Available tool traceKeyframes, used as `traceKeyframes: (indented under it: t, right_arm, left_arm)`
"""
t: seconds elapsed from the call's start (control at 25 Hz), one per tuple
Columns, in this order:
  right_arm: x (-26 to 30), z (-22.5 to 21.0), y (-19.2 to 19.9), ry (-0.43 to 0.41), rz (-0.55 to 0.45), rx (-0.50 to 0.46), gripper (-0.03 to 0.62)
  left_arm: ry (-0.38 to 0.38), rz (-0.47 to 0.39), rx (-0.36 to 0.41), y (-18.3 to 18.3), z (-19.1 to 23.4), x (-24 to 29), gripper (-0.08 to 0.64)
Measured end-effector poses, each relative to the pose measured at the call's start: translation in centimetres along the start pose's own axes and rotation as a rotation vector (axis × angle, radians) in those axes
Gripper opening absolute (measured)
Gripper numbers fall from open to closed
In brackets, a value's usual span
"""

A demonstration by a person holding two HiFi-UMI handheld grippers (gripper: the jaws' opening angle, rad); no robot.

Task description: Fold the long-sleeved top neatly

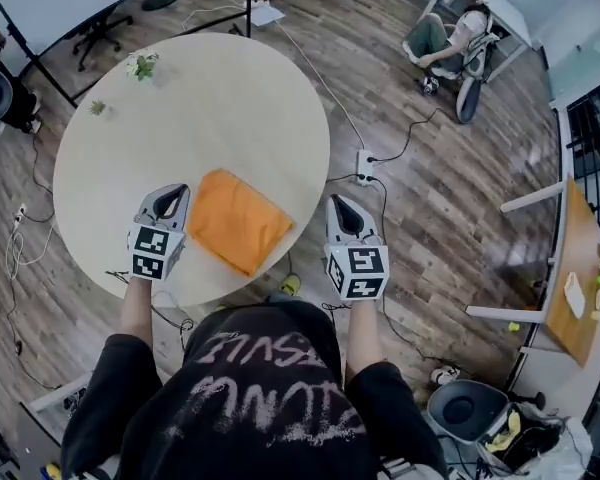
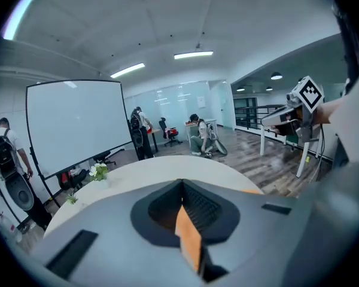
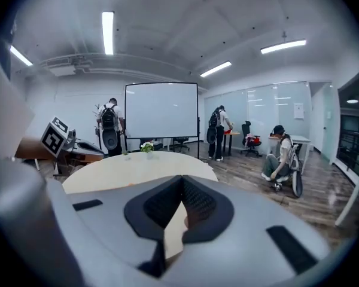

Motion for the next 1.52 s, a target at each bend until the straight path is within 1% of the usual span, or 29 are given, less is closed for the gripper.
traceKeyframes:
  t: [0.16,0.32,0.68,0.8,0.96,1.04,1.2,1.52]
  right_arm:
    - [-3.0,0.8,-1.1,0.071,-0.029,0.019,0.005]
    - [-5.2,1.1,-2.8,0.143,-0.062,0.034,0.005]
    - [-10.2,4.6,-4.0,0.234,-0.098,0.096,0.005]
    - [-10.9,5.7,-4.5,0.245,-0.110,0.101,0.005]
    - [-11.3,7.2,-5.4,0.247,-0.126,0.091,0.005]
    - [-11.5,7.7,-6.1,0.251,-0.141,0.087,0.005]
    - [-12.1,8.9,-7.0,0.260,-0.162,0.091,0.005]
    - [-12.6,10.6,-7.0,0.267,-0.155,0.095,0.005]
  left_arm:
    - [-0.015,-0.078,-0.006,-0.8,0.3,-3.1,0.012]
    - [0.015,-0.152,-0.029,-2.6,0.7,-4.7,0.012]
    - [0.023,-0.242,-0.055,-3.2,2.0,-10.2,0.012]
    - [0.014,-0.261,-0.056,-3.4,2.7,-11.7,0.012]
    - [0.009,-0.293,-0.015,-3.4,2.9,-13.6,0.012]
    - [0.005,-0.305,-0.010,-3.6,3.1,-14.2,0.012]
    - [-0.003,-0.308,-0.032,-3.1,3.8,-15.5,0.012]
    - [-0.006,-0.308,-0.071,-1.9,4.3,-17.0,0.012]
Point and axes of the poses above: the fingertips, and each gripper's own axes: x forward along the fingers, z to its left, y out of its underside, the point moved 5 cm from there along -x, backward along the fingers, and after that the axes turned 13 degrees about -x, right-handed, at the moved point
